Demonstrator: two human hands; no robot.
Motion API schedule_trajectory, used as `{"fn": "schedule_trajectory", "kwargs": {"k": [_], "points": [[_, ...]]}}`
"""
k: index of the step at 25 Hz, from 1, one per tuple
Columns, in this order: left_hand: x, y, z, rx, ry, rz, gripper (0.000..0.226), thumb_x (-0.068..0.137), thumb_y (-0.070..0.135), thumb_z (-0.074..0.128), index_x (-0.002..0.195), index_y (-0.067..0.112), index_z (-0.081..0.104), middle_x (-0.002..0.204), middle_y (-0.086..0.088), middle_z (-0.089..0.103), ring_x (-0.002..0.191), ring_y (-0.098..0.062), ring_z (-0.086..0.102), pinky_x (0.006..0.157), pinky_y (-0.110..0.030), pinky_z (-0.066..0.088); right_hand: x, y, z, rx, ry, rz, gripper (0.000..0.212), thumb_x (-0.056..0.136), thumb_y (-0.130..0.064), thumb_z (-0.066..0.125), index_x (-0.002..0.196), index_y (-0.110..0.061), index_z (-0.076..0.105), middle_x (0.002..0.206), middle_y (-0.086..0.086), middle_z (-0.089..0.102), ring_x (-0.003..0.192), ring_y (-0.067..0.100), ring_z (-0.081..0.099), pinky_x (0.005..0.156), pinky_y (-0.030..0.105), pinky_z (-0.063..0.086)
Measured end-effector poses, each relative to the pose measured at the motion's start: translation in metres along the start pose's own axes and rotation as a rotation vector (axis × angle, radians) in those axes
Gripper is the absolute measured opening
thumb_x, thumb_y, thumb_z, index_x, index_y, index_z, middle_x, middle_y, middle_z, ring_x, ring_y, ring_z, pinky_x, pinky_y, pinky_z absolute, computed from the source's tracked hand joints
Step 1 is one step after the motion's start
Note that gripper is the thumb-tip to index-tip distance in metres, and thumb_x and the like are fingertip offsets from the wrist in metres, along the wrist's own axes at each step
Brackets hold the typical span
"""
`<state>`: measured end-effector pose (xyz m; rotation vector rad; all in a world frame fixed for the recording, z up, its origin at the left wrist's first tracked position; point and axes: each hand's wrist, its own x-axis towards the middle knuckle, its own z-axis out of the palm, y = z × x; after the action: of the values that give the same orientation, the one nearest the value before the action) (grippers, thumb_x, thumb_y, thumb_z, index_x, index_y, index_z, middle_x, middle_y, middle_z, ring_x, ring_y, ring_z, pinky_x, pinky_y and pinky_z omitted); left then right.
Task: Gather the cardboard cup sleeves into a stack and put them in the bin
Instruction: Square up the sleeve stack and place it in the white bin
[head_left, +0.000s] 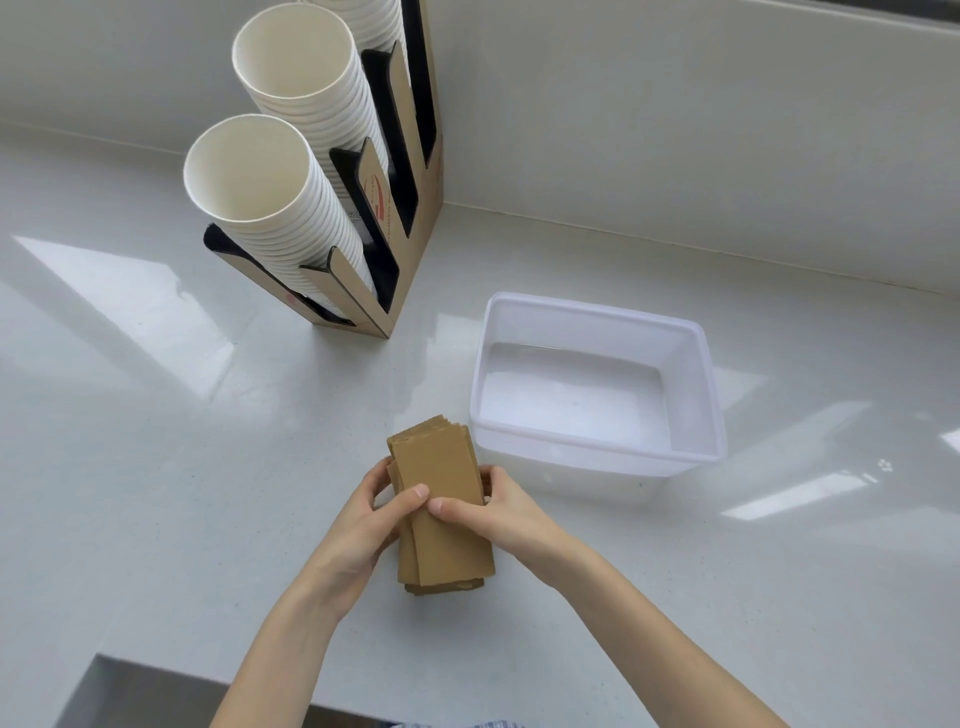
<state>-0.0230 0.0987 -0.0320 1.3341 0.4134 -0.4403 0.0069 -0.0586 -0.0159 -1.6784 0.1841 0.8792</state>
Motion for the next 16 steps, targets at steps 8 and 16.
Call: {"fn": "schedule_trajectory", "kwargs": {"k": [8, 16], "points": [[-0.006, -0.01, 0.021, -0.024, -0.149, 0.002, 0.085, 0.05, 0.037, 0.072, 0.126, 0.019, 0.041, 0.123, -0.002, 0.058, 0.099, -0.01, 0.065, 0.07, -0.021, 0.055, -0.029, 0.011, -0.028, -0.1, 0.023, -0.075, 0.056, 0.076, -0.034, 0.071, 0.119, -0.022, 0.036, 0.107, -0.01, 0.053, 0.095, 0.007, 0.059, 0.081, 0.025, 0.052], [-0.002, -0.012, 0.068, -0.149, -0.086, -0.013, 0.097, 0.042, 0.04, 0.07, 0.126, 0.013, 0.032, 0.125, -0.015, 0.052, 0.104, -0.025, 0.058, 0.075, -0.033, 0.051, -0.049, 0.016, -0.051, -0.035, 0.068, -0.126, 0.06, 0.067, -0.043, 0.07, 0.117, -0.028, 0.041, 0.11, -0.013, 0.055, 0.098, 0.002, 0.059, 0.071, 0.016, 0.052]]}}
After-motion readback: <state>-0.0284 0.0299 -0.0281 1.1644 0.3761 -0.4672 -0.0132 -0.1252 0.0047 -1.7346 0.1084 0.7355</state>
